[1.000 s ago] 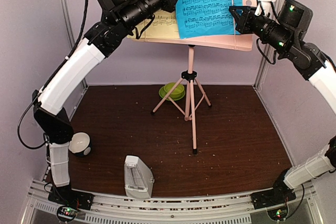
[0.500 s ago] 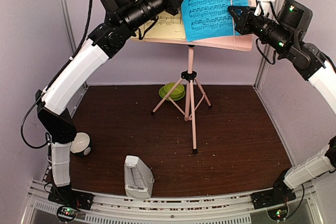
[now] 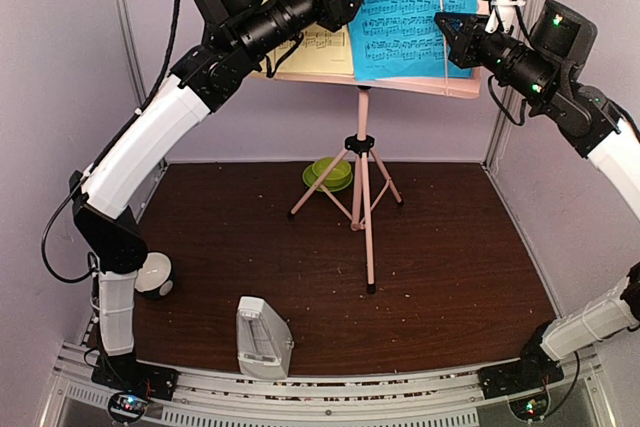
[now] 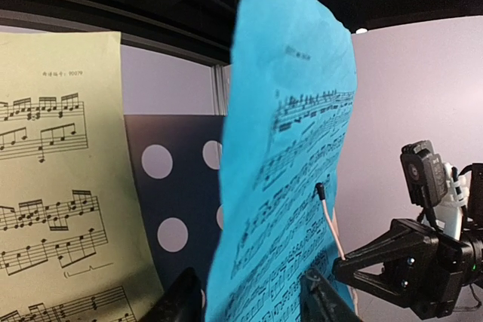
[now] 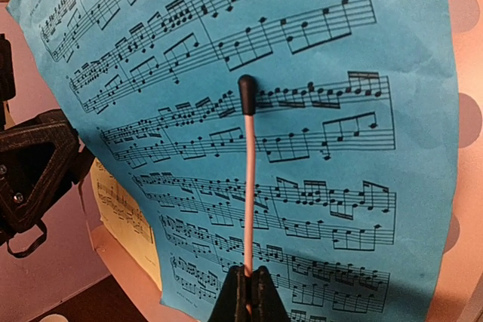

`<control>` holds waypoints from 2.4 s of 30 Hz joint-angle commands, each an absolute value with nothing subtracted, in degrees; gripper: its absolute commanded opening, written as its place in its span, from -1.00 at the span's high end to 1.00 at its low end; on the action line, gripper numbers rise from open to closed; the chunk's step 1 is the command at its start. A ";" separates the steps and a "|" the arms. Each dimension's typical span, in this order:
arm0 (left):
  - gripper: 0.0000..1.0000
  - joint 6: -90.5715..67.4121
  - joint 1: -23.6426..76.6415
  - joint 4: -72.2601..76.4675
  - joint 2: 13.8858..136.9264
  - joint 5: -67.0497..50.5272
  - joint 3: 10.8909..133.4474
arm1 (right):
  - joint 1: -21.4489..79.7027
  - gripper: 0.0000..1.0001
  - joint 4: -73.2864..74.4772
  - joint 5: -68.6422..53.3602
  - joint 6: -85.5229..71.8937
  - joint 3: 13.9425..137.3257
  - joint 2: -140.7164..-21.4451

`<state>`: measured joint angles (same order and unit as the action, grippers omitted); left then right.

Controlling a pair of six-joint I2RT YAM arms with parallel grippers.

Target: Set up the instrument practice props

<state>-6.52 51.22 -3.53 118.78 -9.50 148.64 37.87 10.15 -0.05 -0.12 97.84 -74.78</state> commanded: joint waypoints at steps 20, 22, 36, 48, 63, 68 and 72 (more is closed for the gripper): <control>-0.61 -4.80 52.42 -3.98 115.00 -6.43 147.43 | 37.92 0.42 8.44 0.89 -0.69 95.10 -72.19; -0.64 -4.22 52.60 -3.66 113.46 -5.97 145.49 | 37.88 0.29 8.41 1.20 -0.83 95.10 -71.78; -0.96 -4.44 53.53 -6.46 101.87 -2.64 133.01 | 37.96 -0.78 11.27 1.93 -2.74 97.87 -67.77; -0.96 -13.39 53.24 -18.38 84.47 6.42 112.26 | 37.89 -1.00 22.76 3.52 -6.83 90.49 -57.40; -0.95 -40.73 56.87 -53.43 62.79 9.36 81.17 | 37.94 -1.00 37.40 0.69 -20.25 62.00 -38.40; -0.96 -51.42 70.44 -61.12 66.22 16.36 80.50 | 37.97 -1.00 36.69 -0.14 -22.25 53.47 -34.88; -0.96 -59.41 76.98 -64.70 72.22 16.31 81.36 | 37.99 -1.00 36.20 -0.19 -23.08 51.03 -34.33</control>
<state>-48.12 72.20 -58.87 67.51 13.82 80.95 37.89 37.19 0.80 -20.88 52.58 -35.18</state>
